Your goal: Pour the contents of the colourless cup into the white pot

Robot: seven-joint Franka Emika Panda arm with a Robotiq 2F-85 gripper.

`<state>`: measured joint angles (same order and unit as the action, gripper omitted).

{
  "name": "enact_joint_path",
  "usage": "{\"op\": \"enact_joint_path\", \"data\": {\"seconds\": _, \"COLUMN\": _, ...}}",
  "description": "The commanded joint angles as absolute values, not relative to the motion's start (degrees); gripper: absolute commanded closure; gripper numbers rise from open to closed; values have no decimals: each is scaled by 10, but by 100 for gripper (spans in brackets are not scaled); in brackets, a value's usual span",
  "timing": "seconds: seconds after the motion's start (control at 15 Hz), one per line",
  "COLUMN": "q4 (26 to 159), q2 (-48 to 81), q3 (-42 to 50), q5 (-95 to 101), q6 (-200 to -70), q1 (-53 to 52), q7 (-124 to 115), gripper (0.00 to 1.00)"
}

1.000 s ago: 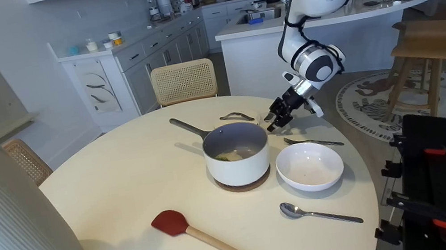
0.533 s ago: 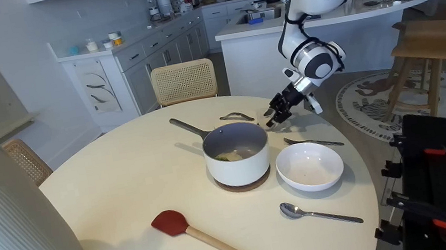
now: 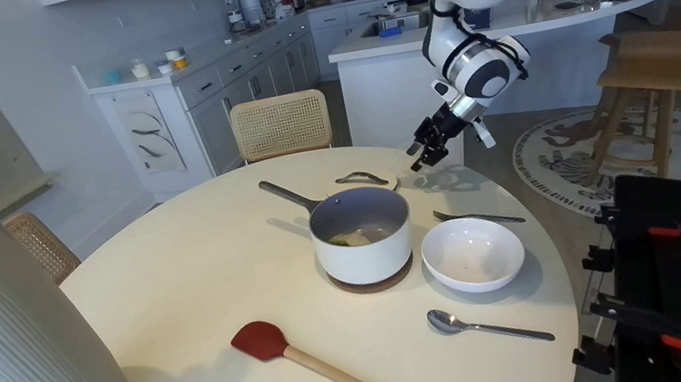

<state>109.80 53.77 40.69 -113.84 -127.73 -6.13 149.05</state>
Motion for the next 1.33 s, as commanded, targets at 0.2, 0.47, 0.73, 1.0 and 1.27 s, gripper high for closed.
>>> {"op": "enact_joint_path", "data": {"seconds": 0.2, "q4": 1172, "q2": 506, "q3": 473, "q5": -1131, "q6": -1283, "q1": -146, "q7": 1491, "gripper": 61}}
{"op": "enact_joint_path", "data": {"seconds": 0.47, "q4": 1195, "q2": 491, "q3": 482, "q5": -1123, "q6": -1289, "q1": -176, "q7": 1490, "gripper": 61}}
{"op": "enact_joint_path", "data": {"seconds": 0.73, "q4": 1204, "q2": 423, "q3": 437, "q5": -1078, "q6": -1336, "q1": -157, "q7": 1487, "gripper": 61}}
{"op": "enact_joint_path", "data": {"seconds": 1.0, "q4": 1211, "q2": 356, "q3": 377, "q5": -1013, "q6": -1404, "q1": -128, "q7": 1465, "gripper": 61}}
{"op": "enact_joint_path", "data": {"seconds": 1.27, "q4": 1219, "q2": 297, "q3": 288, "q5": -970, "q6": -1470, "q1": -67, "q7": 1453, "gripper": 61}}
